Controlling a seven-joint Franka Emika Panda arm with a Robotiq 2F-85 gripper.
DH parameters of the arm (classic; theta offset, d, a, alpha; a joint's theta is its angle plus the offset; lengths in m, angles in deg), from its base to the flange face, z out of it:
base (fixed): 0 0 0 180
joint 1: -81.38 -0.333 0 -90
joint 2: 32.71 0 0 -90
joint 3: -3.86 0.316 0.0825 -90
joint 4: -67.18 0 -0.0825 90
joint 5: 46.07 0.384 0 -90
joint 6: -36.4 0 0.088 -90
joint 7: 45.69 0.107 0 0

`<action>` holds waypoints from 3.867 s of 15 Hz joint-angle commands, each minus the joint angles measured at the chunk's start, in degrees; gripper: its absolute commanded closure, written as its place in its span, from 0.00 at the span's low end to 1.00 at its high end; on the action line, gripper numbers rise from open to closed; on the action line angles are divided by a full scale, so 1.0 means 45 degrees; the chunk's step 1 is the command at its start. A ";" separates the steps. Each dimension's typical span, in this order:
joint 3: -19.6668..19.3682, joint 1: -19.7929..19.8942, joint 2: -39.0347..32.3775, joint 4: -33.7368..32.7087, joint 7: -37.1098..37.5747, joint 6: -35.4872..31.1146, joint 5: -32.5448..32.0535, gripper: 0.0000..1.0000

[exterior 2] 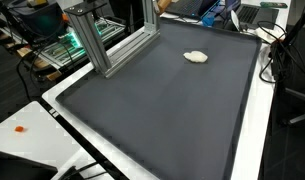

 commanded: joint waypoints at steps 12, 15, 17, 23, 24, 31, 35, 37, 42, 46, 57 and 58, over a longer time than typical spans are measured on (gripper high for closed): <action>-0.0016 0.0219 0.1674 0.3140 0.0233 -0.0215 0.1076 0.65; 0.0017 0.0186 0.1673 0.3225 0.0245 -0.0166 0.1172 0.65; 0.0024 0.0182 0.1696 0.3367 0.0273 -0.0151 0.1247 0.65; 0.0079 0.0109 0.1659 0.3851 0.0661 -0.0732 0.1459 0.65; 0.0086 0.0101 0.1648 0.3916 0.0725 -0.0831 0.1467 0.65; 0.0199 -0.0017 0.1580 0.4461 0.1382 -0.1409 0.1384 0.65; 0.0220 -0.0042 0.1562 0.4508 0.1582 -0.1490 0.1329 0.65; 0.0221 -0.0036 0.1551 0.4498 0.1642 -0.1540 0.1355 0.15; 0.0225 -0.0013 0.1633 0.4340 0.1418 -0.2051 0.1320 0.00; 0.0183 0.0045 0.1902 0.4178 0.1387 -0.2170 0.1224 0.00; 0.0532 -0.0106 0.3041 0.3441 0.1086 -0.6712 -0.0962 0.00; 0.0579 -0.0119 0.3071 0.3554 0.1210 -0.7566 -0.1169 0.00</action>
